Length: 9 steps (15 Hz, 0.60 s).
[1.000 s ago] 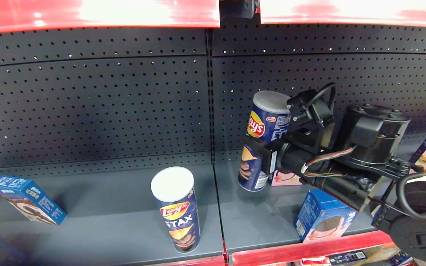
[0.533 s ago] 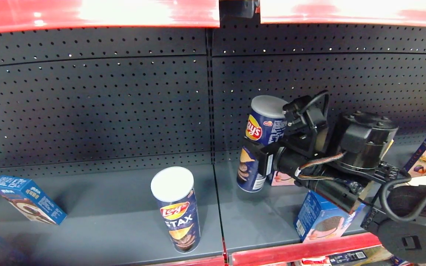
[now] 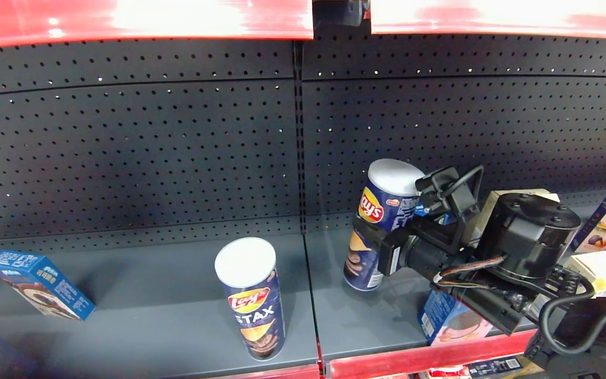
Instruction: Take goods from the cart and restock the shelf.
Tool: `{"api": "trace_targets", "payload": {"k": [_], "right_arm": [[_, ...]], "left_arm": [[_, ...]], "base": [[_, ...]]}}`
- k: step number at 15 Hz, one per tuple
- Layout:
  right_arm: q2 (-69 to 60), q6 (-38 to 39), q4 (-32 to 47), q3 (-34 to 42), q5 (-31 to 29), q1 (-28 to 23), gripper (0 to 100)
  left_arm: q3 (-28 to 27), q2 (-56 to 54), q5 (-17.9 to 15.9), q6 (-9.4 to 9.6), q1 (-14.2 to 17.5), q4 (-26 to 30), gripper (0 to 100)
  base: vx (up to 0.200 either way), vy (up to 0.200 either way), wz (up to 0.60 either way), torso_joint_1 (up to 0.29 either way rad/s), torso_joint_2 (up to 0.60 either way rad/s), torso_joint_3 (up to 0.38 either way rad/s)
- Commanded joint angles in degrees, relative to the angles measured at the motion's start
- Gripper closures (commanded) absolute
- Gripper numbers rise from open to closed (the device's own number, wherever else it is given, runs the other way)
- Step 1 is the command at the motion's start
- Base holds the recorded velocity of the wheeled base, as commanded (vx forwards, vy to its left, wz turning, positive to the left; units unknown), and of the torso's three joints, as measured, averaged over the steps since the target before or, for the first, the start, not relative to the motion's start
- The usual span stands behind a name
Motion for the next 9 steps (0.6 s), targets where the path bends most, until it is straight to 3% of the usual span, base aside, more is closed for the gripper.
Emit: {"api": "trace_targets", "payload": {"k": [1,2,9], "right_arm": [[0.0,0.0,-0.1,-0.2,0.3,0.0,100],[0.0,-0.1,-0.1,-0.4,0.4,0.0,100],[0.6,-0.2,-0.9,-1.1,0.7,-0.2,100]], "left_arm": [[0.0,0.3,0.1,-0.11,0.0,0.0,0],[0.0,0.3,0.0,-0.11,0.0,0.0,0],[0.0,0.4,0.0,-0.37,0.0,0.0,0]], "base": [[0.0,0.0,0.6,-0.002,0.0,0.002],[0.0,0.0,0.6,0.012,0.0,0.002],[0.0,0.0,0.0,0.0,0.0,-0.008]]}}
